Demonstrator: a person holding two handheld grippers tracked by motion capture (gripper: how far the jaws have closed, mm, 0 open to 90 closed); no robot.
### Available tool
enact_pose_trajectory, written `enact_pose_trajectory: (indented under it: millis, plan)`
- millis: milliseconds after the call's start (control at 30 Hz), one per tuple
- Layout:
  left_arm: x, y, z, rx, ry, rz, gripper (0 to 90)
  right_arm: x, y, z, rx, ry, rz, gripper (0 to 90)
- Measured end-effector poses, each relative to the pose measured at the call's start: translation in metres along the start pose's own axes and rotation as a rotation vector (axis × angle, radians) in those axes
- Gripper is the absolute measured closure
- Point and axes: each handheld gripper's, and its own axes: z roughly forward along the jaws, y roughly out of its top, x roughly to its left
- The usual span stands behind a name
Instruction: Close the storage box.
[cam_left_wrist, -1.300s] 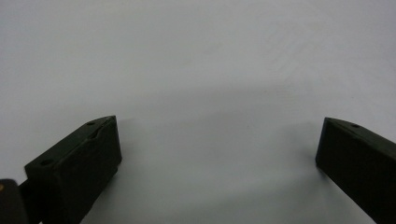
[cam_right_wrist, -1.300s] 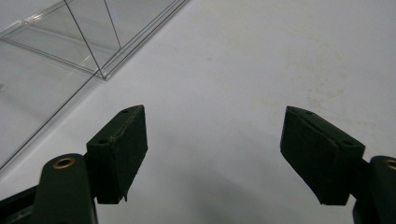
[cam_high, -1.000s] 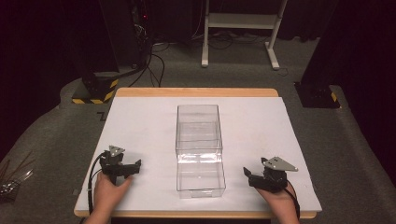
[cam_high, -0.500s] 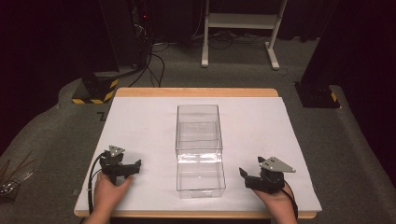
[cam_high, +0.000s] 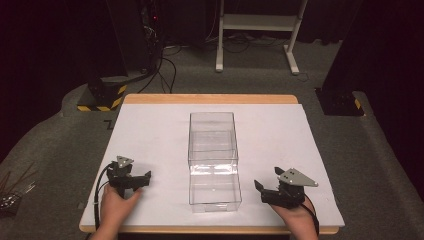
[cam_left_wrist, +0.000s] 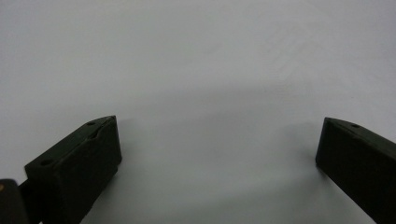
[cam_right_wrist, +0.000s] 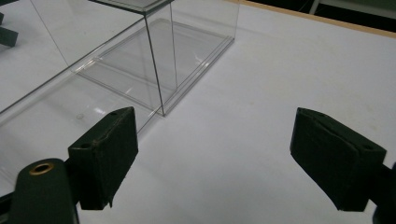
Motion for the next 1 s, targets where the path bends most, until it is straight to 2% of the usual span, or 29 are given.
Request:
enact_pose_trajectory:
  millis: [600,1000]
  plan:
    - [0.000,0.000,0.000,-0.001,0.000,0.000,0.5,0.023,0.009,-0.012,-0.050,0.069,-0.038,15.0]
    - [0.000,0.000,0.000,-0.002,0.000,0.000,0.4,0.034,0.013,-0.017,-0.068,0.103,-0.045,15.2]
